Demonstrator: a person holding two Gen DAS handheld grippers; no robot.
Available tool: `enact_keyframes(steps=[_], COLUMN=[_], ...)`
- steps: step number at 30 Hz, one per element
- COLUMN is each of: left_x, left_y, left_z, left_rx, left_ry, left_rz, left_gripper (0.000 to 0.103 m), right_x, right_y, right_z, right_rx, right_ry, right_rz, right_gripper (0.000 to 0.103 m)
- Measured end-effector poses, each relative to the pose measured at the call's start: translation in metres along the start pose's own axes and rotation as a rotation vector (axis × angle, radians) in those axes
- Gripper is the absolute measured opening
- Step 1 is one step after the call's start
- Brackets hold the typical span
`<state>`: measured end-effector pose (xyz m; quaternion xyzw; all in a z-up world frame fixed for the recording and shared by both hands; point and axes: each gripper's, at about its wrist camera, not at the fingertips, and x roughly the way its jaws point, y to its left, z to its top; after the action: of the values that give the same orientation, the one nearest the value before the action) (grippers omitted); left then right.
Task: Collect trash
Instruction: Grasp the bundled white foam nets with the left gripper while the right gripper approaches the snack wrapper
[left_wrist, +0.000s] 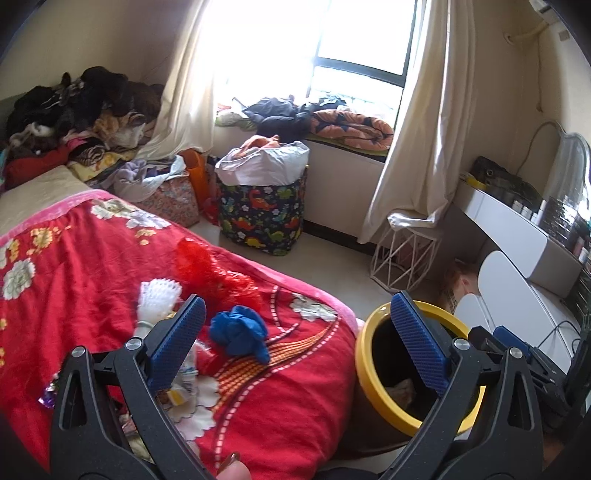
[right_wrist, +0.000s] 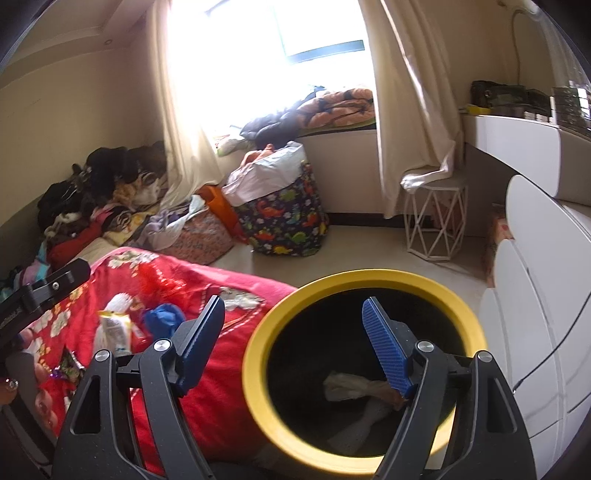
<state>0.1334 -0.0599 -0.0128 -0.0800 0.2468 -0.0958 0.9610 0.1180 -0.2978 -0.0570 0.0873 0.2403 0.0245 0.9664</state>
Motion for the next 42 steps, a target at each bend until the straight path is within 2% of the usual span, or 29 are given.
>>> enact_keyframes(steps=[10, 23, 27, 35, 37, 38, 40, 42], left_x=[-0.008, -0.012, -0.009, -0.003, 0.001, 0.002, 0.008, 0.013], left_y=[0.035, 0.093, 0.111, 0.149, 0.156, 0.158, 0.163, 0.166], left_z=[0.000, 0.002, 0.000, -0.006, -0.008, -0.009, -0.013, -0.017], left_rx=[-0.053, -0.135, -0.162, -0.203, -0.206, -0.207, -0.217, -0.229], left_ry=[-0.004, -0.003, 0.024, 0.086, 0.112, 0.123, 0.164, 0.195], left_rz=[0.046, 0.146, 0.192, 0.221, 0.212, 0.207, 0.173, 0.141], left_gripper=[0.092, 0.092, 0.092, 0.091, 0.079, 0.077, 0.065, 0.058], right_x=[0.007, 0.029, 0.035, 0.048, 0.054, 0.058, 0.065, 0.073], right_y=[0.037, 0.077, 0.095, 0.135, 0.144, 0.148, 0.155, 0.160], right_z=[-0.002, -0.007, -0.012, -0.030, -0.033, -0.035, -0.039, -0.043], right_rx=[-0.053, -0.100, -0.117, -0.159, -0.164, -0.163, -0.159, -0.155], right_ry=[0.036, 0.105, 0.139, 0.200, 0.218, 0.230, 0.253, 0.280], right_rz=[0.068, 0.162, 0.216, 0.305, 0.322, 0.333, 0.350, 0.361], right_gripper=[0.074, 0.074, 0.074, 0.074, 0.074, 0.074, 0.072, 0.069])
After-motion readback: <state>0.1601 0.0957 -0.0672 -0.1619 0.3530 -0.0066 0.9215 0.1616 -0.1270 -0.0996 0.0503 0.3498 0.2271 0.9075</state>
